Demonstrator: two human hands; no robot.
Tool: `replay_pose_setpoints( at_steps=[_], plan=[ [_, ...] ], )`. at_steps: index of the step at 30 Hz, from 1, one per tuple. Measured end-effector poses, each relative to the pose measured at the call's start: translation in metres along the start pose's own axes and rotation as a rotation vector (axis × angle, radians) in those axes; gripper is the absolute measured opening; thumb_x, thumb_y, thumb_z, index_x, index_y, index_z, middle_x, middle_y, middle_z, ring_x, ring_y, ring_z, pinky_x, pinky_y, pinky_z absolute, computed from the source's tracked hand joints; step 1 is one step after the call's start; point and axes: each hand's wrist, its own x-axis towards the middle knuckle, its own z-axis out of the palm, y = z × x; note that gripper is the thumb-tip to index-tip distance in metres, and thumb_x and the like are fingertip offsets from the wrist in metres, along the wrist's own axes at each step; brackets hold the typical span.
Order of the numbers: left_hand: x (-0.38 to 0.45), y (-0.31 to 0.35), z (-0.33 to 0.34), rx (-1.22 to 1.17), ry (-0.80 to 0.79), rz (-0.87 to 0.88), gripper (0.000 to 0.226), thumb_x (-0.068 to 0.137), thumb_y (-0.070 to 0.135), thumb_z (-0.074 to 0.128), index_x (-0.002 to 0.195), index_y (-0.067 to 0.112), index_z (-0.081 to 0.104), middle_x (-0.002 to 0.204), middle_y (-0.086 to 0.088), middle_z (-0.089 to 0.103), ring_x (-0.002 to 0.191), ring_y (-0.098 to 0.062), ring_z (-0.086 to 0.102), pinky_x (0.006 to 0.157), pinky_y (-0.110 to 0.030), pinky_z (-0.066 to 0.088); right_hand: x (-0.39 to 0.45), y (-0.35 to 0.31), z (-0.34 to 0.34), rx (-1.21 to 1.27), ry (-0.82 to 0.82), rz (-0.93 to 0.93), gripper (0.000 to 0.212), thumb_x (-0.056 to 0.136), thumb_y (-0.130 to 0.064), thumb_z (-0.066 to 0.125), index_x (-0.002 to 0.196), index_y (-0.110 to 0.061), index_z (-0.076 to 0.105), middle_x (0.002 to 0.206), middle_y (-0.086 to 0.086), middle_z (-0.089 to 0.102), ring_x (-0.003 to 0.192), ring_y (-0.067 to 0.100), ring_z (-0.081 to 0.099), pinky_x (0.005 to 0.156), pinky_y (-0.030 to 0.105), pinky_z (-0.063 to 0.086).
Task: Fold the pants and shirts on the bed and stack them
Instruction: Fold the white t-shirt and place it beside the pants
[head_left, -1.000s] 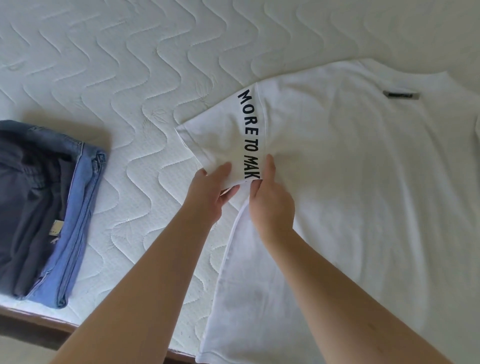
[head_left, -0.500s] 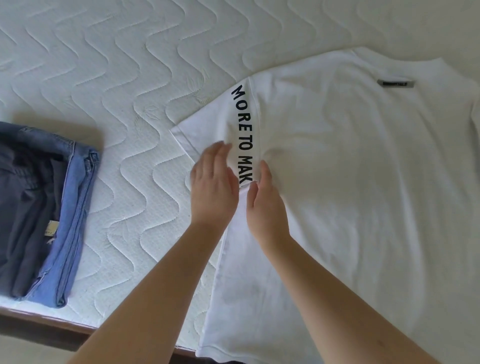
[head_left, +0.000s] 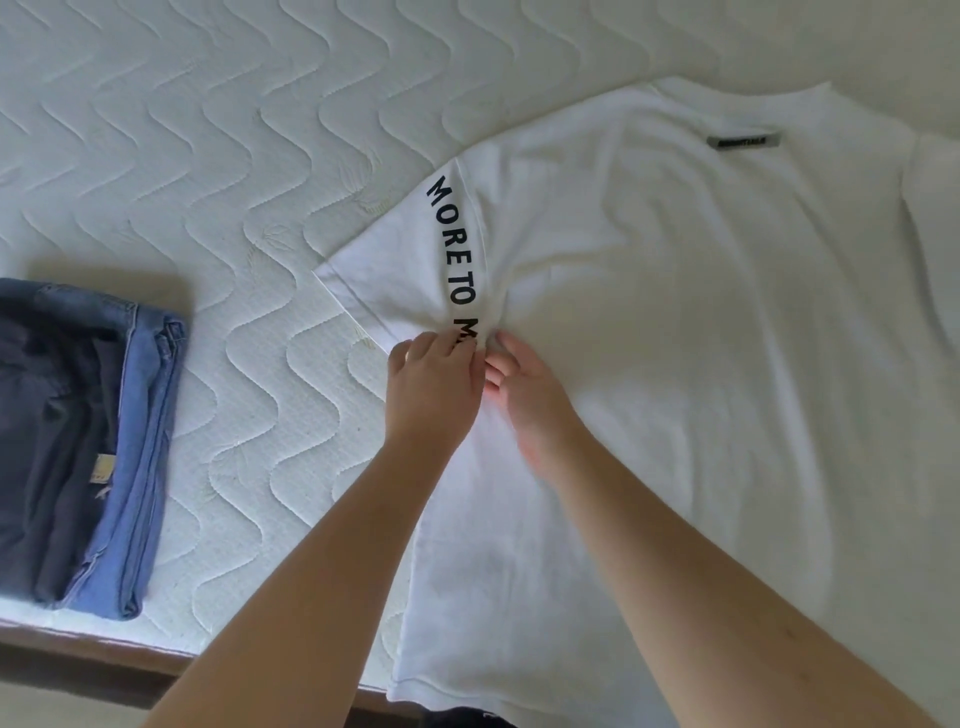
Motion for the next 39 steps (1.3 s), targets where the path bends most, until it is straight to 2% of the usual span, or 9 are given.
replay_pose_setpoints(
  at_steps=[3,7,10,12,16,20,27,33,39],
  plan=[
    [0.004,0.006,-0.003,0.140,-0.072,-0.025,0.032,0.102,0.028,0.042,0.115,0.017,0.068,0.123,-0.001,0.063,0.115,-0.024,0.056,0.101,-0.040,0.033,-0.009,-0.009,-0.019,-0.125,0.119,-0.043,0.045,0.094,0.003,0.035,0.129,-0.017,0.054,0.117,-0.001,0.066,0.101,0.010,0.063,0.089,0.023,0.046],
    [0.006,0.032,-0.006,0.125,-0.048,-0.027,0.035,0.098,0.028,0.050,0.124,0.009,0.061,0.129,-0.009,0.057,0.123,-0.030,0.050,0.104,-0.043,0.033,-0.031,-0.020,-0.068,-0.384,0.216,-0.218,0.038,0.095,-0.003,0.041,0.124,-0.021,0.058,0.120,-0.003,0.065,0.111,0.010,0.061,0.096,0.025,0.045],
    [0.007,0.064,-0.001,0.078,-0.001,0.147,0.042,0.094,0.024,0.056,0.130,0.002,0.057,0.130,-0.015,0.058,0.124,-0.033,0.052,0.103,-0.046,0.038,-0.045,-0.026,-0.118,-0.628,0.370,-0.332,0.044,0.096,-0.006,0.046,0.139,-0.015,0.048,0.136,0.001,0.054,0.124,0.014,0.053,0.098,0.017,0.037],
    [0.011,0.091,0.009,0.051,0.002,0.279,0.045,0.094,0.022,0.058,0.134,0.002,0.055,0.134,-0.016,0.058,0.128,-0.034,0.052,0.104,-0.047,0.040,-0.050,-0.031,-0.158,-0.807,0.472,-0.400,0.050,0.096,-0.008,0.049,0.146,-0.010,0.041,0.146,0.007,0.046,0.135,0.019,0.044,0.109,0.024,0.032],
    [0.016,0.155,0.031,0.042,-0.106,0.438,0.055,0.101,0.031,0.046,0.152,0.012,0.035,0.155,-0.012,0.039,0.146,-0.028,0.031,0.118,-0.043,0.025,-0.056,-0.040,-0.235,-1.246,0.581,-0.446,0.060,0.096,-0.016,0.051,0.152,-0.008,0.030,0.158,0.011,0.029,0.146,0.028,0.026,0.118,0.039,0.018],
    [0.026,0.220,0.054,0.074,-0.159,0.555,0.058,0.105,0.039,0.032,0.158,0.020,0.016,0.165,-0.005,0.016,0.152,-0.022,0.011,0.123,-0.040,0.012,-0.066,-0.040,-0.291,-1.469,0.562,-0.334,0.062,0.101,-0.030,0.040,0.156,-0.015,0.017,0.164,0.006,0.011,0.152,0.024,0.008,0.121,0.040,0.006],
    [0.055,0.307,0.082,0.125,-0.221,0.669,0.059,0.105,0.044,0.023,0.158,0.021,0.011,0.166,-0.005,0.006,0.153,-0.022,0.004,0.122,-0.039,0.004,-0.080,-0.043,-0.346,-1.407,0.628,-0.201,0.057,0.103,-0.038,0.035,0.154,-0.016,0.024,0.163,0.002,0.017,0.151,0.021,0.010,0.121,0.041,0.006],
    [0.106,0.358,0.101,0.063,-0.117,0.605,0.062,0.104,0.040,0.032,0.157,0.015,0.016,0.165,-0.007,0.013,0.153,-0.024,0.009,0.123,-0.040,0.003,-0.080,-0.067,-0.362,-1.294,0.758,-0.478,0.030,0.098,-0.026,0.050,0.122,-0.015,0.063,0.123,0.003,0.064,0.121,0.026,0.053,0.115,0.041,0.022],
    [0.124,0.396,0.125,0.045,-0.061,0.527,0.066,0.101,0.045,0.012,0.159,0.013,0.008,0.166,-0.002,0.006,0.153,-0.016,0.000,0.124,-0.039,-0.001,-0.061,-0.116,-0.401,-1.163,0.828,-0.625,0.031,0.093,-0.014,0.054,0.122,-0.003,0.062,0.138,0.016,0.052,0.130,0.033,0.046,0.114,0.043,0.028]
  ],
)
